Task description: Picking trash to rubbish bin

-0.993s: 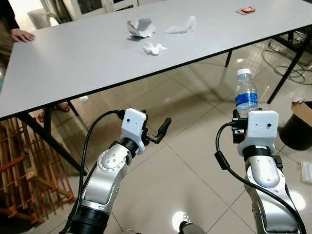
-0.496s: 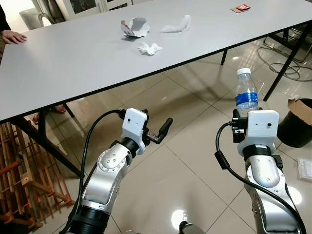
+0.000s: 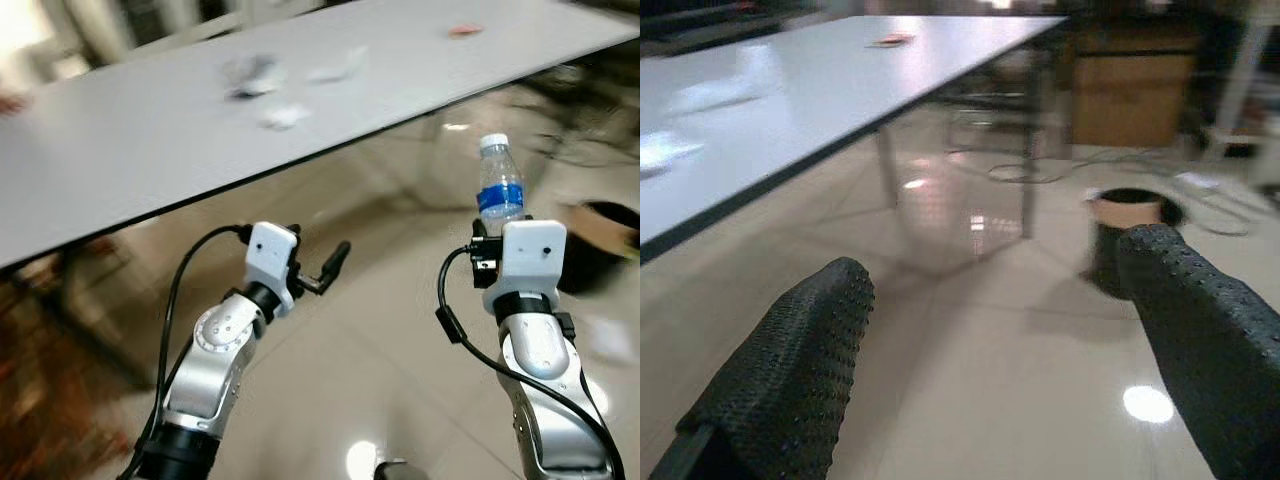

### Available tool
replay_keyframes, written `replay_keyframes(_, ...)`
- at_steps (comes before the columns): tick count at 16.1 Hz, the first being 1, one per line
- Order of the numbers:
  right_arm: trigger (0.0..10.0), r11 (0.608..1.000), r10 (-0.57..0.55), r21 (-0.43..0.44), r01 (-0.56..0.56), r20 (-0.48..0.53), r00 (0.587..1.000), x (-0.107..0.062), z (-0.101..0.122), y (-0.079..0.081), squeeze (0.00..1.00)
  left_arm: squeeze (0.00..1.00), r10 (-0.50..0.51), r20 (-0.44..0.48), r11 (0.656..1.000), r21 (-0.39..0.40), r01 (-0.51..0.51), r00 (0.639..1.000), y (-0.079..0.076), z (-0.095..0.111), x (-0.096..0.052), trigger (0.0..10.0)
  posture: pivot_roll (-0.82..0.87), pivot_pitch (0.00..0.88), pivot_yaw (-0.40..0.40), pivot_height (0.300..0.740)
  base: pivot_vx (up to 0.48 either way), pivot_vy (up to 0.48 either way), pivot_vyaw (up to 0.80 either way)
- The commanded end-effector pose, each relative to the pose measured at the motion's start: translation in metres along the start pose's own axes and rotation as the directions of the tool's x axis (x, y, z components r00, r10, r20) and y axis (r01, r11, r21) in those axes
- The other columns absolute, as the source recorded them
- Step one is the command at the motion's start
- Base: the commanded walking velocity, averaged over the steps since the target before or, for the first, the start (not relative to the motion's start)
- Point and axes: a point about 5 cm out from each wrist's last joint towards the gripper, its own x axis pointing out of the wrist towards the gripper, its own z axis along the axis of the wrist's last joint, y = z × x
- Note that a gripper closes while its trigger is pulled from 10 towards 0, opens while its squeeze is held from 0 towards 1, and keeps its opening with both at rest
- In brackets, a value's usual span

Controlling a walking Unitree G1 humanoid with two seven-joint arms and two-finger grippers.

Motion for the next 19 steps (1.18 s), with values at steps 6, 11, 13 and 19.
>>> replay_keyframes(6,10.0,1.000,-0.005,-0.016,0.005,-0.018,1.000,0.0007,-0.0034,-0.0007,0.00,0.00,-0.035,0.014,0.999,0.006,0.035,0.999,-0.0059,0.0024,0.0012,10.0,-0.13,0.118,0.094,0.740,0.372,0.000,-0.76)
replay_keyframes(11,10.0,1.000,-0.003,-0.015,0.003,-0.019,1.000,0.0002,-0.0042,0.0005,0.00,0.00,-0.036,0.009,0.999,0.009,0.036,0.999,-0.0063,0.0014,0.0005,10.0,-0.12,0.121,0.095,0.740,0.349,0.000,-0.77)
replay_keyframes(13,10.0,1.000,-0.003,-0.015,0.003,-0.019,1.000,0.0004,-0.0042,0.0006,0.00,0.00,-0.036,0.008,0.999,0.010,0.036,0.999,-0.0062,0.0011,0.0003,10.0,-0.12,0.122,0.095,0.740,0.341,0.000,-0.76)
replay_keyframes(19,10.0,1.000,0.005,-0.027,-0.005,-0.005,1.000,0.0005,-0.0024,0.0018,0.00,0.00,-0.038,0.007,0.999,0.011,0.038,0.999,-0.0068,0.0010,0.0009,10.0,-0.13,0.124,0.097,0.740,0.336,0.000,-0.11)
